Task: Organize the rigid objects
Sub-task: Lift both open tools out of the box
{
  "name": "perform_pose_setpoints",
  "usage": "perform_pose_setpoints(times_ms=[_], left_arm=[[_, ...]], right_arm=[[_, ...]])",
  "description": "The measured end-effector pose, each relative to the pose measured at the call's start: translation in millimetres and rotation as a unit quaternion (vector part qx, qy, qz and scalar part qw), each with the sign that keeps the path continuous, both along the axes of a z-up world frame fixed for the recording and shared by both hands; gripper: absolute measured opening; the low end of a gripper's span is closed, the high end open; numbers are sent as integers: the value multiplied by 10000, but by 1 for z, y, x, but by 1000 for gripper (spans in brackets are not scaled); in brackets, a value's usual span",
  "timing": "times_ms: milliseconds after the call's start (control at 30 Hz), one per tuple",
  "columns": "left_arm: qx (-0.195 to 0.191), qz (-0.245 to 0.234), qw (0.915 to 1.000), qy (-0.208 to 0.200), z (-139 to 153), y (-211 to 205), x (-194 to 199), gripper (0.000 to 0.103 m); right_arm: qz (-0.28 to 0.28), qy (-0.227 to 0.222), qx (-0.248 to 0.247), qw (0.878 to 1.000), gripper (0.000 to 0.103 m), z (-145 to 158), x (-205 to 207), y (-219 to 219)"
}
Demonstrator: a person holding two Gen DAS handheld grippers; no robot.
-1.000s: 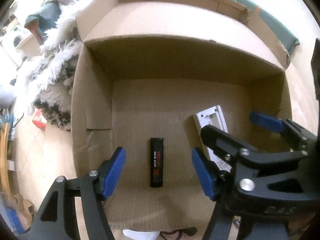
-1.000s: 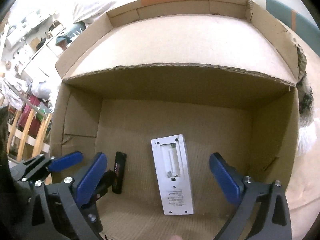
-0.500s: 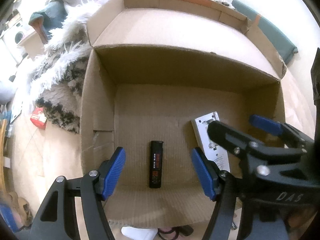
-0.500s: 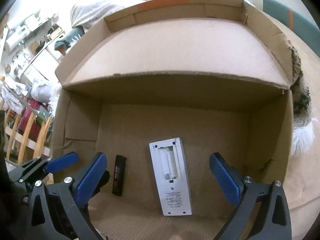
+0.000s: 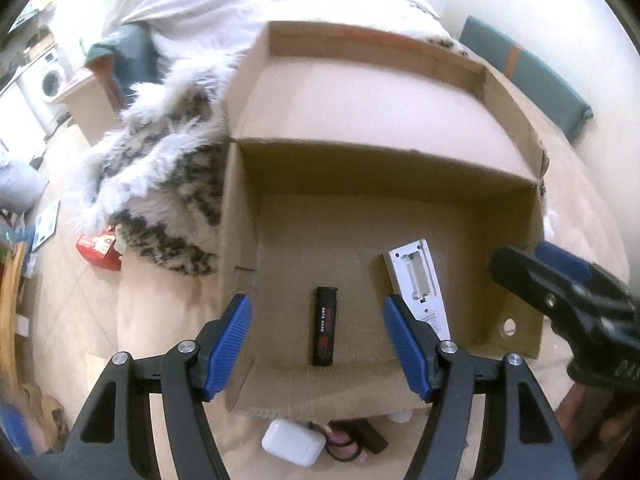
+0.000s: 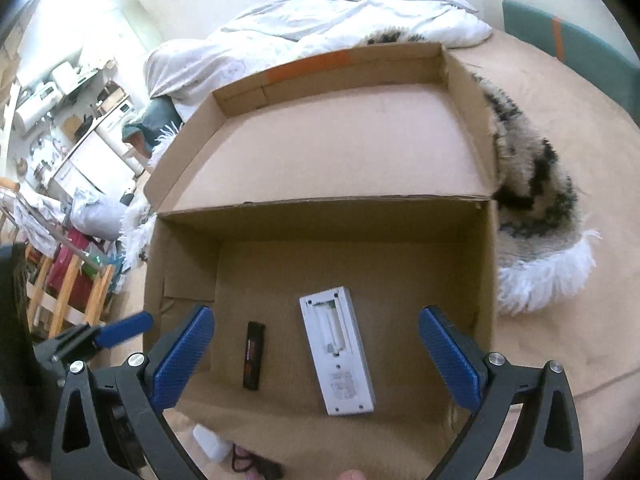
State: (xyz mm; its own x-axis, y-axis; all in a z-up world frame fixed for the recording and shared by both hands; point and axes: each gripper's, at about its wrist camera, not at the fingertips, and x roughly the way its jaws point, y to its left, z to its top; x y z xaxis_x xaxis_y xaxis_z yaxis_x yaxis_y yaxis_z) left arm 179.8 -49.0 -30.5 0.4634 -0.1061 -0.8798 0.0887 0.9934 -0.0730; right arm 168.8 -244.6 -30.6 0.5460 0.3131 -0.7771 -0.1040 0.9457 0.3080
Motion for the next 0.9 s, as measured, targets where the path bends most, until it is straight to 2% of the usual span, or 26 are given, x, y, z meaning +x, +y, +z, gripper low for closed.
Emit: perform_pose_setpoints(times_ms=[333,533,767,900], left_arm=[[-146,360,9992,-91,16,30,-38,66],[-199,488,9986,-38,13,42,-56,66],[-291,625,9975,153,-7,51,-72,66],[-30,552,9981,254,-23,50,-75,66]], right_arm=[[-21,-144,44,9999,103,21,-42,-4],[-11,-166,23,9999,103,26,-67,-6],[12,33,-6,10000,103,8,-83,-10],[-55,309,37,9995,103,-11,-83,-15]])
